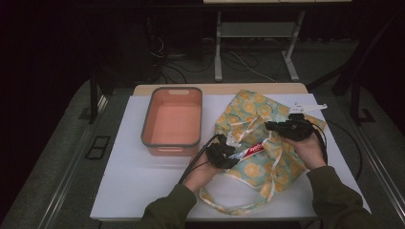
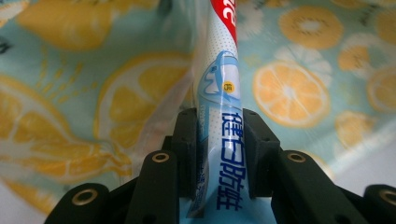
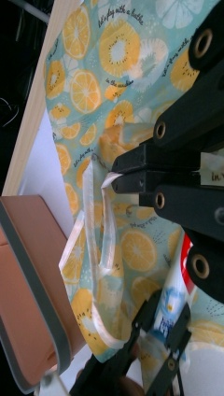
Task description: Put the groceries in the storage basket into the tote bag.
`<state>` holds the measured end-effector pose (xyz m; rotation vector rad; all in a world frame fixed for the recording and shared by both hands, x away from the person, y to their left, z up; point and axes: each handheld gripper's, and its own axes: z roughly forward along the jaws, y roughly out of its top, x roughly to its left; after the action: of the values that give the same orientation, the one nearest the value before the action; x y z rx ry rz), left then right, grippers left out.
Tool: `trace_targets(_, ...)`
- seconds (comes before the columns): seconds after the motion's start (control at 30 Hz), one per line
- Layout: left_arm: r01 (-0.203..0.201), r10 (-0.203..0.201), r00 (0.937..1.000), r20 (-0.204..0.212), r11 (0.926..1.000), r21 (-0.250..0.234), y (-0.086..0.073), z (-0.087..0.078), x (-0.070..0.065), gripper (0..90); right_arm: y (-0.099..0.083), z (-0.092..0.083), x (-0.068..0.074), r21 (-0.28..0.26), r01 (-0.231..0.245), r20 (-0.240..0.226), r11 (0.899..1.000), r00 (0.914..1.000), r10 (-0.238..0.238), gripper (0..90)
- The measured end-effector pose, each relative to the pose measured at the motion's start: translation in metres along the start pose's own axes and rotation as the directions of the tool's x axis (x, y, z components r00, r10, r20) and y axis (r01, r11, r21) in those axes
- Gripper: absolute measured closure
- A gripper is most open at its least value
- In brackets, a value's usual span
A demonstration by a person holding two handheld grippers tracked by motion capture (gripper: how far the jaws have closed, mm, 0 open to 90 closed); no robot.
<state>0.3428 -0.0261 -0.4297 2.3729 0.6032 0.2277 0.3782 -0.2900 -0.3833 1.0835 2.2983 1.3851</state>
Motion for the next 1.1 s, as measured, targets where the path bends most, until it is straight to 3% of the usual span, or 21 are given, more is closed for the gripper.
trace_targets(0.4, 0.076, -0.079, 0.9951, -0.059, 0.9964, -0.038, 0.026, 0.026, 0.016, 69.2, 0.006, -0.004, 0.005, -0.032, 0.003, -0.021, 0.999, 0.9998, -0.004, 89.5)
trace_targets(0.57, 0.128, -0.134, 0.988, -0.077, 0.9887, -0.079, 0.034, 0.038, 0.025, 68.7, 0.008, -0.005, 0.007, -0.04, 0.003, -0.034, 0.999, 0.9994, -0.004, 89.5)
trace_targets(0.67, 0.149, -0.154, 0.9861, -0.061, 0.9849, -0.089, 0.036, 0.041, 0.027, 66.8, 0.007, -0.006, 0.007, -0.043, 0.005, -0.034, 0.999, 0.9994, -0.006, 89.5)
trace_targets(0.9, 0.123, -0.125, 0.9921, -0.008, 0.9837, -0.131, 0.026, 0.02, 0.024, 52.1, 0.006, -0.007, 0.005, -0.038, 0.004, -0.036, 0.999, 0.9993, -0.005, 89.5)
trace_targets(1.1, 0.107, -0.102, 0.9939, 0.042, 0.9816, -0.158, 0.012, -0.007, 0.015, 36.7, 0.007, -0.008, 0.013, -0.027, 0.02, -0.061, 0.999, 0.9979, -0.022, 89.5)
